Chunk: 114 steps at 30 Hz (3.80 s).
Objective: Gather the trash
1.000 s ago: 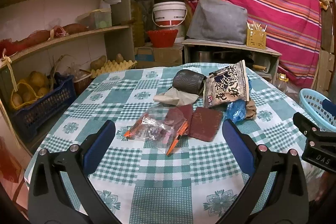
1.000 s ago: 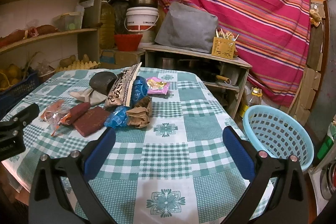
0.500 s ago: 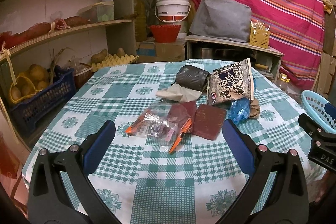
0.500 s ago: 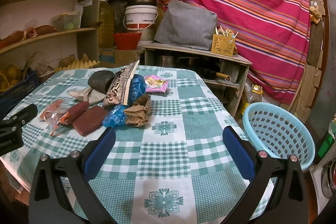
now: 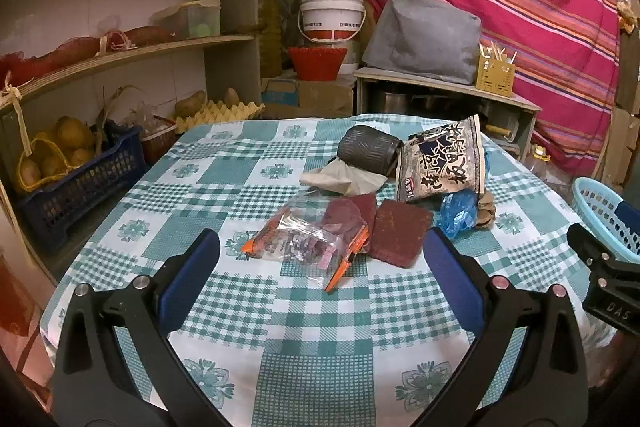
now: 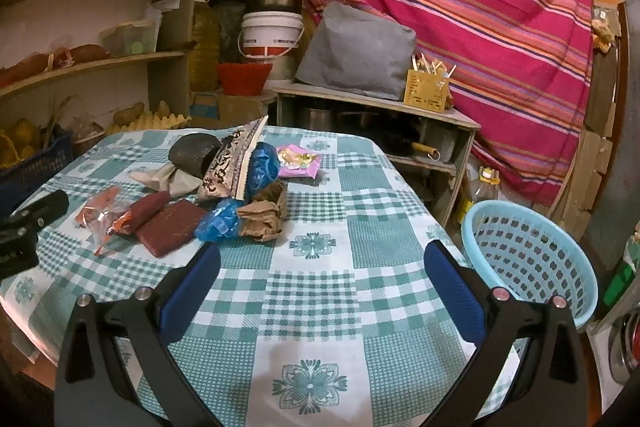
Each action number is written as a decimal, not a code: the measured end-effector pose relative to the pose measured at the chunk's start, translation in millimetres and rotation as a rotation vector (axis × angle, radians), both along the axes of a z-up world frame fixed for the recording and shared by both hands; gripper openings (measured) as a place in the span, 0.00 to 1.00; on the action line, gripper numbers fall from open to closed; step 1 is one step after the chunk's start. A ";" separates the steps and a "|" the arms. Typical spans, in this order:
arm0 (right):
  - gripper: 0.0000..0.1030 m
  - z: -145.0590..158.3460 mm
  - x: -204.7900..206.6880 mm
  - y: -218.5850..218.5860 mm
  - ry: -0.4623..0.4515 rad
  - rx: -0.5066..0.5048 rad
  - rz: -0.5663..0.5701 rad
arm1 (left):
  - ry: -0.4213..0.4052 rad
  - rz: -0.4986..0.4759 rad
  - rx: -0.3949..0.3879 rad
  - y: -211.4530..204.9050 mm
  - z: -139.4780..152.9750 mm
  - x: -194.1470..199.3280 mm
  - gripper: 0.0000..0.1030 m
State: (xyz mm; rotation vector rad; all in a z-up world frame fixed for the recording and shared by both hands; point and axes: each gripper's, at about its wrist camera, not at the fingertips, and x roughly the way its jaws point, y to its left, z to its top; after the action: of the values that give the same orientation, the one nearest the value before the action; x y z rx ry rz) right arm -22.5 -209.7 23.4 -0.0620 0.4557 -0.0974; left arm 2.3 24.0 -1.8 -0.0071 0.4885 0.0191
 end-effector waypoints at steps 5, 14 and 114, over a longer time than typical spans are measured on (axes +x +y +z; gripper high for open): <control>0.96 2.5 0.5 5.1 -0.003 -0.017 0.000 | 0.001 -0.008 -0.005 2.7 1.1 -0.4 0.95; 0.96 35.9 3.5 14.2 -0.057 0.004 0.024 | -0.067 -0.006 0.045 3.4 33.0 0.3 0.95; 0.21 -2.3 173.5 68.2 0.213 -0.049 0.222 | 0.216 -0.098 -0.118 71.8 -21.3 123.7 0.14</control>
State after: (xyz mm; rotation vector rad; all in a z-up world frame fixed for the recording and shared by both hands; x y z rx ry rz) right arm 150.9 -141.5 21.1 -0.1720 0.6558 0.1174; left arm 126.0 95.8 -23.1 -0.0978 0.7054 -0.1062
